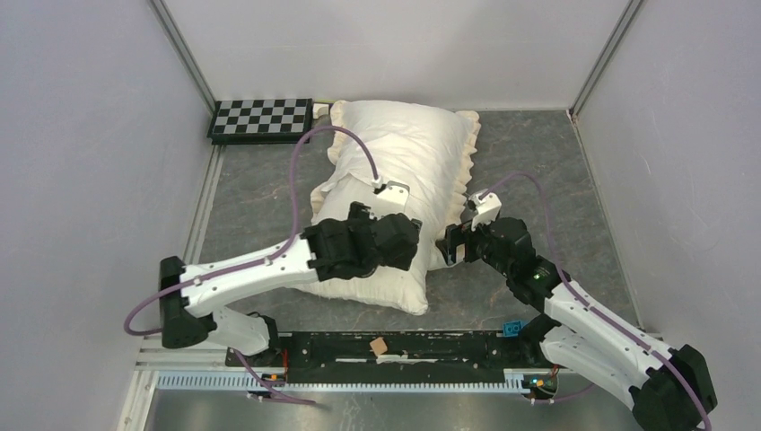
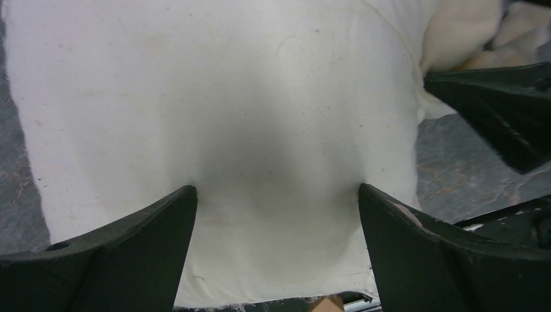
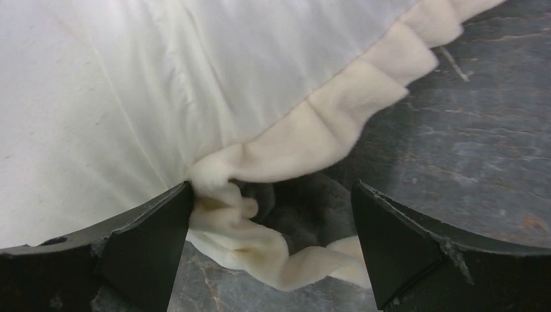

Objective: Remove the pillowcase from the pillow

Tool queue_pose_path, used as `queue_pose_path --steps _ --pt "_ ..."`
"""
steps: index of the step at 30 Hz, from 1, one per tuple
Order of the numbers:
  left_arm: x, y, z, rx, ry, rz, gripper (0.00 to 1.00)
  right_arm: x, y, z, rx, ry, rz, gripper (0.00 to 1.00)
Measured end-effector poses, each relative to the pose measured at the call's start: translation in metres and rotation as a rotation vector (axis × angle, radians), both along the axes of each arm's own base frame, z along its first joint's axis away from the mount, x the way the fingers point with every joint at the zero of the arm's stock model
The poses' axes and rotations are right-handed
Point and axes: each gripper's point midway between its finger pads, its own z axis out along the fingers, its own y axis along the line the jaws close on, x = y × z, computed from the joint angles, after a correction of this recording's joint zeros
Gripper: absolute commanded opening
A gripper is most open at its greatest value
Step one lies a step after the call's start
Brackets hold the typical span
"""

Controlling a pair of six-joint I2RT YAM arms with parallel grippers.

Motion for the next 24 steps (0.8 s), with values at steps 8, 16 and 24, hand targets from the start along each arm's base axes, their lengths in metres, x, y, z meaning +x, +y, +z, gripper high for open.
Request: queue_pose_path --steps 8,16,24 --pt "0.018 0.010 -0.050 0.113 0.137 0.045 0.98 -0.007 0.017 -0.001 0.038 0.021 0.096 0.72" --pt "0.027 0.022 -0.063 0.049 0.207 0.054 0.12 -0.012 0.024 -0.009 0.050 0.037 0.140 0.46" --pt "0.031 0.047 -0.035 -0.051 0.160 0.083 0.02 -0.014 0.035 -0.022 0.115 0.068 0.161 0.08"
